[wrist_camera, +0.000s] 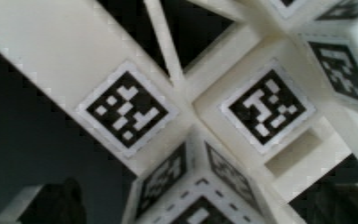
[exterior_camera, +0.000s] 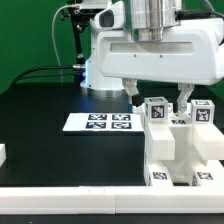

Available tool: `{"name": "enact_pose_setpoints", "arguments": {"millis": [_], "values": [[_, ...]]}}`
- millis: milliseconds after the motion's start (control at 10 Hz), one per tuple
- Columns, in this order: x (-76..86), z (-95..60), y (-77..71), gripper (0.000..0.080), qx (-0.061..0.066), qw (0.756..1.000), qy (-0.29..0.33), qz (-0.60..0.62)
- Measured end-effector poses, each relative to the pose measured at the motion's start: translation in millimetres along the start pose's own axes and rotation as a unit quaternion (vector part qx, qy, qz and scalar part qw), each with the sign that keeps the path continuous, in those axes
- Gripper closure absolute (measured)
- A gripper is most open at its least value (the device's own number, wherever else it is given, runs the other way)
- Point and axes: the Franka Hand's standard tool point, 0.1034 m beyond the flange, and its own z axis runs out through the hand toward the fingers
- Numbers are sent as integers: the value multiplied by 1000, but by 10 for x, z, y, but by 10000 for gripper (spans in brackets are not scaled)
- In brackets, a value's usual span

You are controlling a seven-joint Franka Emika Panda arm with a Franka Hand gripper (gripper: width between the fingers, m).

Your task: Assemble chair

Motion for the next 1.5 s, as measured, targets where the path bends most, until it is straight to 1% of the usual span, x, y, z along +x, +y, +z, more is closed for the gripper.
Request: {"name": "enact_pose_setpoints", "arguments": {"millis": [100, 200, 300, 400, 500, 600, 700, 800, 1000, 1100, 1200, 1300, 1400, 1500], "values": [[-11, 0, -36, 150, -13, 995, 8, -98], [-14, 0, -56, 150, -14, 993, 10, -118], [-1, -1, -35, 150, -15, 994, 10, -104], [0, -1, -34, 264, -15, 994, 10, -104], [-2, 1, -36, 264, -14, 997, 11, -80], [-3, 3, -36, 446, -14, 999, 11, -37], [-1, 3, -33, 518, -14, 1000, 11, -17], [11, -3, -19, 518, -13, 998, 12, 62], [-5, 5, -44, 518, -10, 975, 16, 220], [17, 10, -52, 518, 1, 943, 23, 332], [26, 9, -44, 518, 7, 915, 25, 403], [21, 14, -36, 518, 10, 907, 24, 421], [22, 13, -35, 518, 10, 904, 24, 426], [21, 13, -35, 518, 10, 907, 24, 421]]}}
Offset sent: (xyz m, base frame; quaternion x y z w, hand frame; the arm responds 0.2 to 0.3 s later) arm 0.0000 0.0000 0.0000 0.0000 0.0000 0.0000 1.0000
